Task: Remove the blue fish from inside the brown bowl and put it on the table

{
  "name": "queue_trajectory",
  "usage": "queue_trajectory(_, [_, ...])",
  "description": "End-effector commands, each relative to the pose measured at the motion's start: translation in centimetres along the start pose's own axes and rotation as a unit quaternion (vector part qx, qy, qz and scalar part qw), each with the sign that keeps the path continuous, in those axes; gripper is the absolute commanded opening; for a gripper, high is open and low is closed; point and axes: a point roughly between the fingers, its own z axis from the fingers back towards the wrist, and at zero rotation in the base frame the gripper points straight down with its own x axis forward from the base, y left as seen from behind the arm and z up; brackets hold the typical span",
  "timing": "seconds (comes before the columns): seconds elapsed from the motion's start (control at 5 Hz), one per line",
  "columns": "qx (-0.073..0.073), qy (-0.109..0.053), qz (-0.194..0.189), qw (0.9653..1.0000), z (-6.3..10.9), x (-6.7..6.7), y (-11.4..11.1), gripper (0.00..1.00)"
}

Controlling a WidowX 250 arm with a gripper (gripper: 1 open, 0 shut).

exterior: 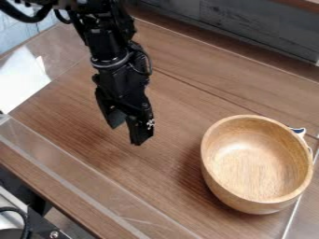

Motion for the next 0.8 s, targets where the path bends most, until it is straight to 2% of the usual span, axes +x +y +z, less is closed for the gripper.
queue_trajectory(0.0, [0.010, -0.020, 0.004, 0.9997, 0.94, 0.81, 0.63, 1.00])
queue_trajectory(0.6, [0.009, -0.020, 0.001, 0.9998, 0.87, 0.93, 0.57, 1.00])
